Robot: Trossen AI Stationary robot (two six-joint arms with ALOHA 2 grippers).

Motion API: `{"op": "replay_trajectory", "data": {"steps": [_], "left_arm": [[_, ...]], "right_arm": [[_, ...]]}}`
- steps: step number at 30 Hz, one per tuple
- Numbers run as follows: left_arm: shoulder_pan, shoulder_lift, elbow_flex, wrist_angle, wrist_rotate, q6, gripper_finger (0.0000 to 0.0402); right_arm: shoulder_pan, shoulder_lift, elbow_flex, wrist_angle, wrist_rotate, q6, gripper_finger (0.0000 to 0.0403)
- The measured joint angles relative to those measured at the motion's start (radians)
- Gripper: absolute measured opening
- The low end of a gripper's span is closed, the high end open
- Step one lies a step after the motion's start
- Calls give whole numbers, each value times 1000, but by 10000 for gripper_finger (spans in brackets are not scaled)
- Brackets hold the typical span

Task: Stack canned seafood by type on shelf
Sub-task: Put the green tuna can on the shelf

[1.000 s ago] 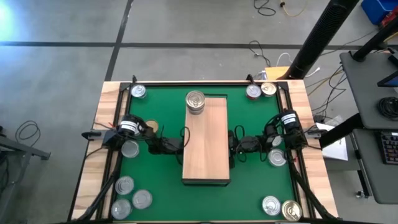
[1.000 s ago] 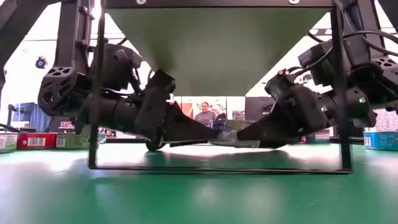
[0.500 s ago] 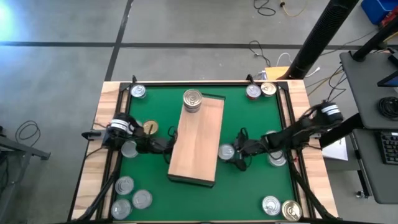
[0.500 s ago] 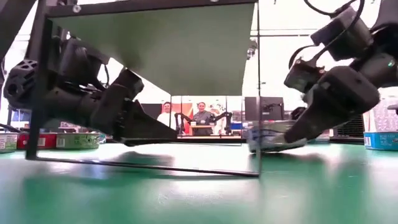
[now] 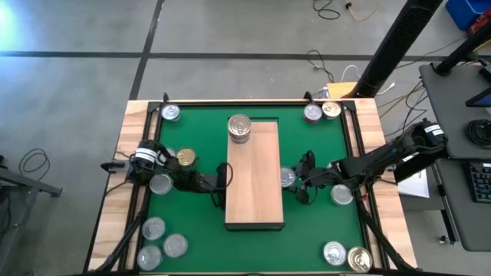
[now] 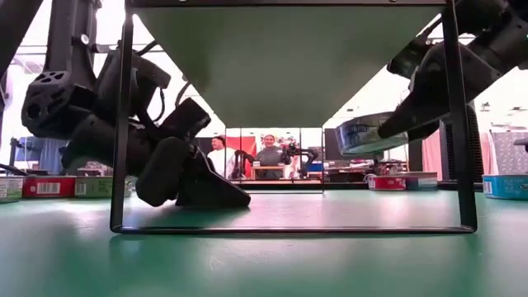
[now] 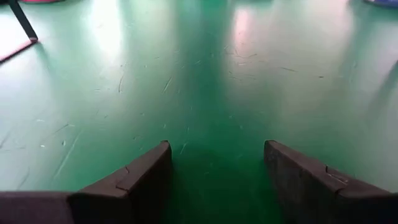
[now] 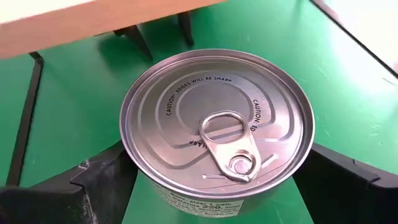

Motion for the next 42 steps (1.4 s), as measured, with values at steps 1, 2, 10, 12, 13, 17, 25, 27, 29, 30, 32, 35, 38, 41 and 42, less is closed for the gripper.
{"op": "replay_trajectory", "data": {"steps": [1, 2, 10, 12, 13, 17, 25, 27, 29, 30, 32, 35, 38, 41, 42], "left_arm": [[0, -4, -5, -4, -1, 4, 240], [0, -11, -15, -6, -1, 4, 240], [-2, -176, -197, -69, -14, -74, 240], [-2, -239, -255, -81, -20, -91, 240], [-2, -272, -279, -86, -23, -98, 240], [-2, -425, -360, -72, -40, -104, 240], [-2, -699, -391, -131, -24, -10, 240], [-2, -772, -375, -207, 10, 5, 240], [-2, -855, -350, -331, 36, 17, 240], [-2, -898, -332, -411, 42, 21, 240], [-2, -985, -281, -598, 42, 28, 240], [-3, -1078, -183, -854, 42, 40, 240], [-18, -1121, -99, -996, 43, 60, 240], [-40, -1139, -40, -1051, 43, 94, 240], [-48, -1141, -25, -1061, 42, 106, 240]], "right_arm": [[2, 0, 5, -26, 0, 0, 360], [2, 0, 13, -60, 0, 0, 360], [-3, -5, 263, -641, 159, 1, 360], [-3, -5, 355, -797, 229, 1, 360], [-3, -5, 398, -869, 265, 0, 360], [-8, -10, 559, -1046, 363, -23, 360], [-64, -26, 681, -857, 243, -307, 360], [-102, -28, 668, -773, 162, -361, 360], [-152, -33, 644, -713, 67, -392, 360], [-181, -34, 627, -682, 15, -404, 360], [-238, -34, 593, -598, -114, -409, 360], [-302, -24, 530, -450, -308, -408, 360], [-318, 11, 477, -299, -409, -423, 360], [-317, 71, 451, -185, -427, -447, 360], [-313, 97, 446, -153, -430, -449, 360]]}}
